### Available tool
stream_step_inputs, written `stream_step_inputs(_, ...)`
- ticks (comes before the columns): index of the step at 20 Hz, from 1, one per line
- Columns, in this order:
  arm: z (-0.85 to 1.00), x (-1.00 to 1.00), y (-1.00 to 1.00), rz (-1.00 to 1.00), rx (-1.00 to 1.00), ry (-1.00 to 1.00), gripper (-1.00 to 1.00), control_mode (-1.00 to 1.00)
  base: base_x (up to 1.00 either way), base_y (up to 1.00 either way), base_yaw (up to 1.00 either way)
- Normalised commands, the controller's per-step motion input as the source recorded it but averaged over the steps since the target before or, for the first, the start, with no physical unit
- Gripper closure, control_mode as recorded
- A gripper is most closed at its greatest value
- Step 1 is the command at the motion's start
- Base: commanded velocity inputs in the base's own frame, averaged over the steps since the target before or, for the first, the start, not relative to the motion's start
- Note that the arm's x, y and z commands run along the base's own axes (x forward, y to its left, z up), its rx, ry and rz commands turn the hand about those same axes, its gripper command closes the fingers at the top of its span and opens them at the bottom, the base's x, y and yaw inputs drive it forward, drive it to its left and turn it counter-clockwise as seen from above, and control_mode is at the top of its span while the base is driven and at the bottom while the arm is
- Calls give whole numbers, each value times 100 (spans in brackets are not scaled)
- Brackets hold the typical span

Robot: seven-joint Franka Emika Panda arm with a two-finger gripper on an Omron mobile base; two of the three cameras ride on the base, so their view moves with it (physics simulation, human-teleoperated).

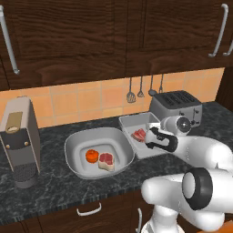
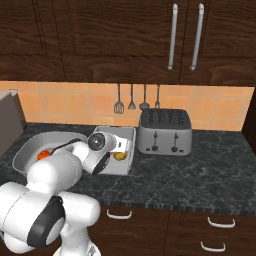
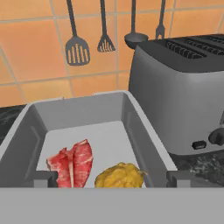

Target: Place one squash and one steak in each tupperware on the nearby counter, to pack two identical lunches.

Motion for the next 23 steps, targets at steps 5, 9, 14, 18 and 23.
stream_step_inputs(5, 96, -61, 0, 0, 0, -11, -100, -100, 0, 0, 0)
stream_step_inputs(9, 87, -65, -11, 0, 0, 1, -100, -100, 0, 0, 0)
stream_step_inputs(14, 23, -71, -53, -5, 0, 1, -100, -100, 0, 0, 0)
stream_step_inputs(18, -3, -8, -62, 0, 0, -1, -100, -100, 0, 0, 0)
stream_step_inputs(23, -2, -17, -82, 0, 0, -1, -100, -100, 0, 0, 0)
